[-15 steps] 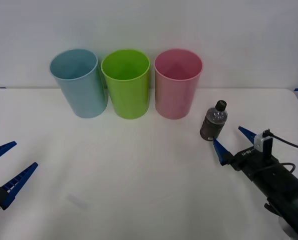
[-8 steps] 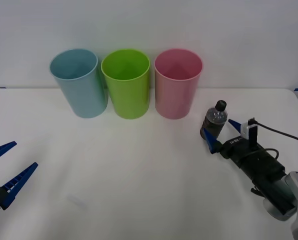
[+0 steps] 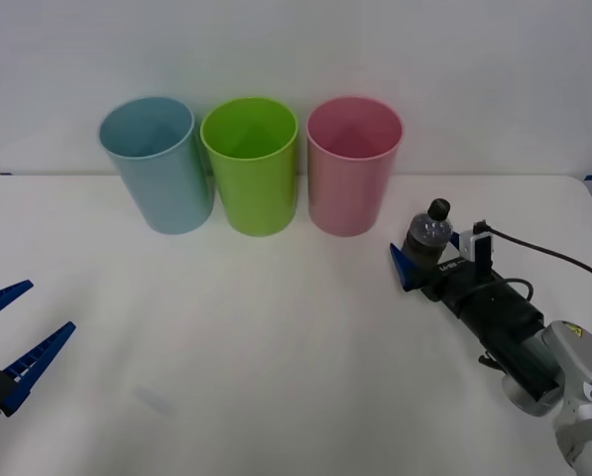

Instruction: Grasp the object on the table and drop it into the matching bin: aluminum can to the light blue bin, PET bottle to the pink bin.

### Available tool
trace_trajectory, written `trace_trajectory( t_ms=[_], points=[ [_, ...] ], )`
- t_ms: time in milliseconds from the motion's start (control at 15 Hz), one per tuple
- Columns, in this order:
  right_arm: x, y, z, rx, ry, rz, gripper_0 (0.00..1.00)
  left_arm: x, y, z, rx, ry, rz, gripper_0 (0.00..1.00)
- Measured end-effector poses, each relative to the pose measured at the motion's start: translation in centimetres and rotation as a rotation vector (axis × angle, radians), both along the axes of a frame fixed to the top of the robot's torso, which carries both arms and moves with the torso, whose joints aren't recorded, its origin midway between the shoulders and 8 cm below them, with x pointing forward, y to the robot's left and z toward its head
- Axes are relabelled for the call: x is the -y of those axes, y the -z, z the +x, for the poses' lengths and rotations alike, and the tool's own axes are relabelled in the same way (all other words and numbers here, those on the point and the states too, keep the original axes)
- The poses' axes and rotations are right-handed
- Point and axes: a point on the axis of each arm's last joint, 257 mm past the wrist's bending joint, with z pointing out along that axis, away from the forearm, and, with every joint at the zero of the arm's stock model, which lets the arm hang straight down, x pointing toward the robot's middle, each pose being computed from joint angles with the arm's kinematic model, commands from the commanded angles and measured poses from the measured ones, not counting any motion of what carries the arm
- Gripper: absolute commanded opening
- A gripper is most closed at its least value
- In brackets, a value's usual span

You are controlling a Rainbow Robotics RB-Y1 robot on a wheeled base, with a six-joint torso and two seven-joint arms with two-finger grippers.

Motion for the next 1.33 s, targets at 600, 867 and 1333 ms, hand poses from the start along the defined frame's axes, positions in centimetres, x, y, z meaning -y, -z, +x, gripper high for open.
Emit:
trace_trajectory(
  t_ms=[600, 867, 1333],
  points=[
    [-0.2, -0.2, 0.0, 0.007, -0.006, -0.001, 0.00, 0.0, 0.0, 0.0, 0.000, 0.000, 0.000, 1.00],
    [-0.2, -0.5, -0.1, 0.015, -0.016, 0.004, 0.00, 0.0, 0.0, 0.0, 0.000, 0.000, 0.000, 1.00],
    [0.2, -2.9, -1.3, 0.070, -0.060, 0.000, 0.00, 0.0, 0.0, 0.0, 0.000, 0.000, 0.000, 1.00]
  ],
)
